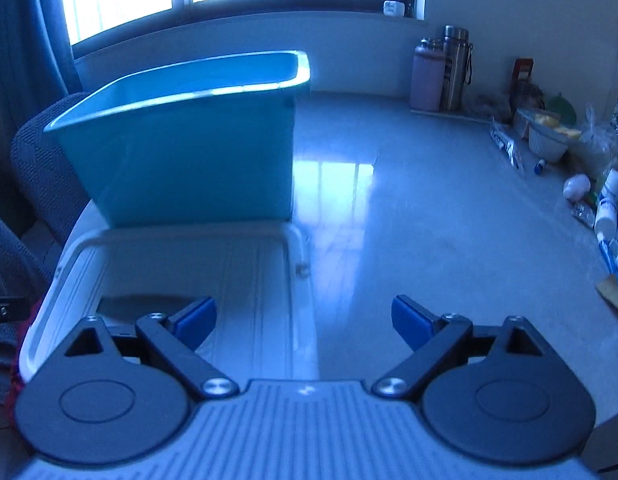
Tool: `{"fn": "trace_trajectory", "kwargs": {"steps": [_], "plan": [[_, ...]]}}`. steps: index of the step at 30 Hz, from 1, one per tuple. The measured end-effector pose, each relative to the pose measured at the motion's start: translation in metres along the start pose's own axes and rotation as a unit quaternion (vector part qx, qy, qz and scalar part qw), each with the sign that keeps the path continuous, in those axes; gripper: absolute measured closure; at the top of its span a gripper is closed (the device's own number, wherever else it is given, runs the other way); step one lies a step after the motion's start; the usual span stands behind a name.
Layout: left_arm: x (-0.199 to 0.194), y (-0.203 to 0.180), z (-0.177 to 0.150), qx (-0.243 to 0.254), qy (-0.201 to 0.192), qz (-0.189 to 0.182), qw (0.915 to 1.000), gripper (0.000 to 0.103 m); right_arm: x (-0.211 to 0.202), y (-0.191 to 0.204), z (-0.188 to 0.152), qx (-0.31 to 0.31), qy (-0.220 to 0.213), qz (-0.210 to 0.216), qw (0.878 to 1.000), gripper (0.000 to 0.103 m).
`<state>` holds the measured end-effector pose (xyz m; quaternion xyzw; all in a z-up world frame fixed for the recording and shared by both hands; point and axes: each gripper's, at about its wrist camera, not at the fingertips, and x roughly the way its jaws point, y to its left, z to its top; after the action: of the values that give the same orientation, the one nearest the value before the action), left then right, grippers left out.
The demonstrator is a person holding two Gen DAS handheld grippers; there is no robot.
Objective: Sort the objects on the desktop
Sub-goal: 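Move both tools from the bin toward the white lid on the table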
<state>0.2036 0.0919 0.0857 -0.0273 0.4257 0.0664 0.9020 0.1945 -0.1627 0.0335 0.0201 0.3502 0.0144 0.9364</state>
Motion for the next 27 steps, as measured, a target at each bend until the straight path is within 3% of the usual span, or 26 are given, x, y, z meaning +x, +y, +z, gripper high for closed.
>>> {"fn": "trace_trajectory", "kwargs": {"steps": [12,27], "plan": [[0.015,0.029,-0.01,-0.046,0.035,0.002,0.9983,0.015,0.021,0.008,-0.015,0.002,0.038,-0.011,0.999,0.008],[0.053,0.045,0.012,-0.027,0.079,-0.044,0.9955,0.015,0.063,0.019,-0.003,0.02,0.098,-0.007,0.995,0.008]]}}
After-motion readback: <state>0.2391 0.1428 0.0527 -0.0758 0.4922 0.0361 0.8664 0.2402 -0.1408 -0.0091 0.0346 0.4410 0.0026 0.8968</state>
